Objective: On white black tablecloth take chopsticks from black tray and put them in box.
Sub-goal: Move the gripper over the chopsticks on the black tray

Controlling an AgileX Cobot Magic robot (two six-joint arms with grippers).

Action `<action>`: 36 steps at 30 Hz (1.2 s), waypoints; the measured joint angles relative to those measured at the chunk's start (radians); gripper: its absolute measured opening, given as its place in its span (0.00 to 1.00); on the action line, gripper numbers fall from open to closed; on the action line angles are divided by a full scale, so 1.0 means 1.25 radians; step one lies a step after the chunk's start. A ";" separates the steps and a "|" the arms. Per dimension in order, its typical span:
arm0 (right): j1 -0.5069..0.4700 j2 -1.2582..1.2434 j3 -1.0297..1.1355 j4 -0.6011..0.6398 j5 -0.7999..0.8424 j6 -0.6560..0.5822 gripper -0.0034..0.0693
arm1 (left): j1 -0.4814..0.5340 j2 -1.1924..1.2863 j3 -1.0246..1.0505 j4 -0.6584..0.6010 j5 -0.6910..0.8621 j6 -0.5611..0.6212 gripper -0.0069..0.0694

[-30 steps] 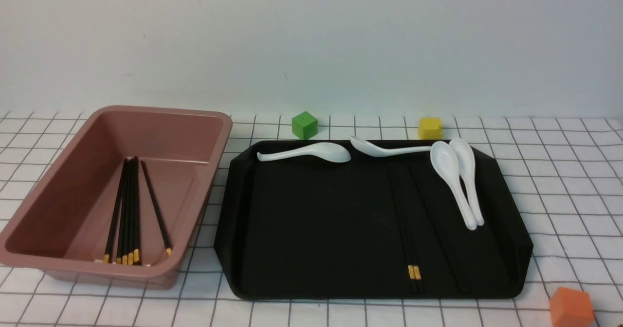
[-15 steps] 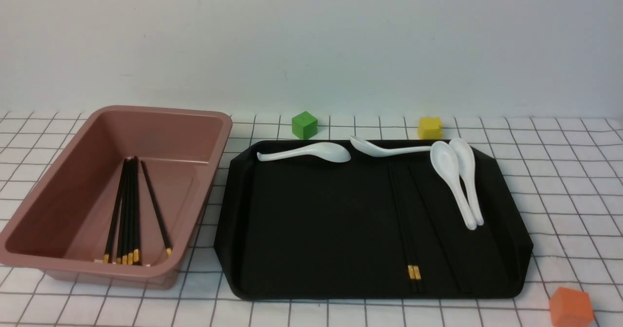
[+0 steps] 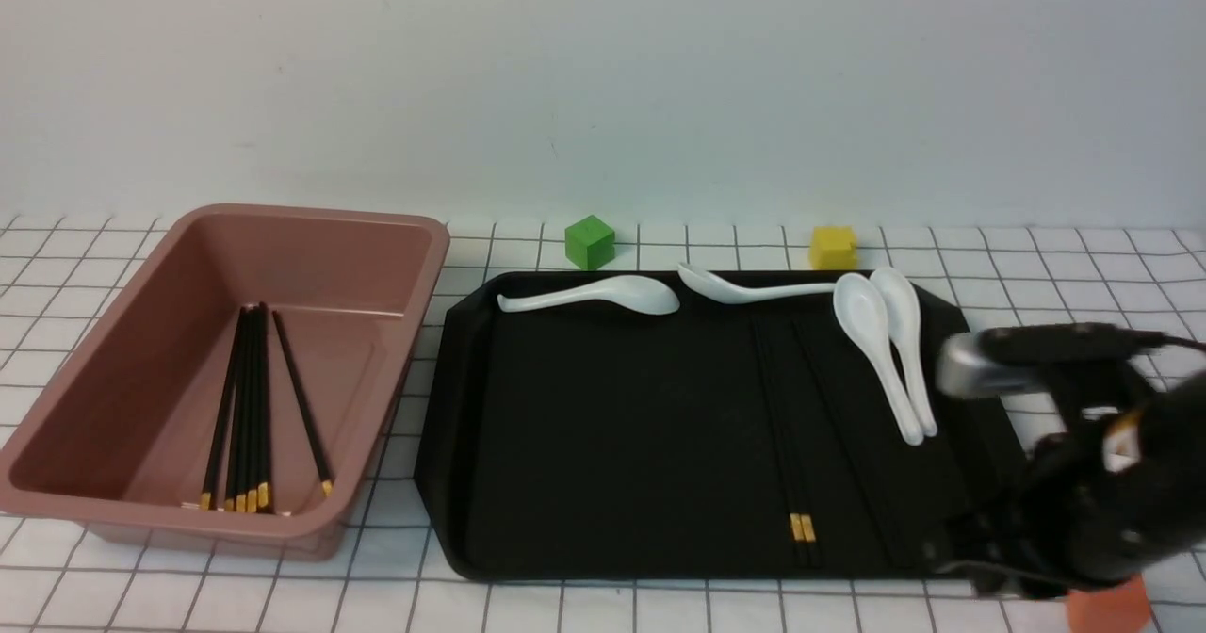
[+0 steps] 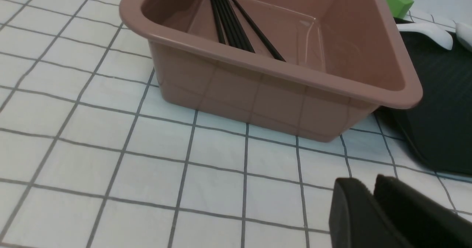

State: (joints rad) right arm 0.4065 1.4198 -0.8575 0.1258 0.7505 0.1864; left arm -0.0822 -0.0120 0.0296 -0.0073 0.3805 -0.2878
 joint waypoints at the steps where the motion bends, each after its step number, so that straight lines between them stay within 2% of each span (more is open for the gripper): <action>1: 0.021 0.041 -0.029 -0.005 -0.002 0.004 0.22 | 0.000 0.000 0.000 0.000 0.000 0.000 0.22; 5: 0.063 0.168 -0.134 -0.020 -0.011 0.033 0.37 | 0.000 0.000 0.000 0.000 0.000 0.000 0.23; 9: 0.066 0.270 -0.226 -0.018 -0.019 0.055 0.48 | 0.000 0.000 0.000 0.000 0.000 0.000 0.23; 14: 0.066 0.383 -0.286 -0.018 -0.026 0.064 0.52 | 0.000 0.000 0.000 0.000 0.000 0.000 0.24; 18: 0.066 0.431 -0.300 -0.024 -0.030 0.066 0.51 | 0.000 0.000 0.000 0.000 0.001 0.000 0.24; 21: 0.066 0.436 -0.306 -0.030 -0.022 0.067 0.46 | 0.000 0.000 0.000 0.000 0.001 0.000 0.24; 27: 0.066 0.438 -0.309 -0.042 -0.015 0.067 0.24 | 0.000 0.000 0.000 0.000 0.001 0.000 0.24; 33: 0.066 0.419 -0.303 -0.040 -0.010 0.066 0.24 | 0.000 0.000 0.000 0.000 0.001 0.000 0.24; 36: 0.066 0.341 -0.301 -0.026 0.052 0.066 0.24 | 0.000 0.000 0.000 0.000 0.001 0.000 0.25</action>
State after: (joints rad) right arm 0.4894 1.8461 -1.2336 0.0930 0.8161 0.2691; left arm -0.0822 -0.0120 0.0296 -0.0073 0.3816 -0.2878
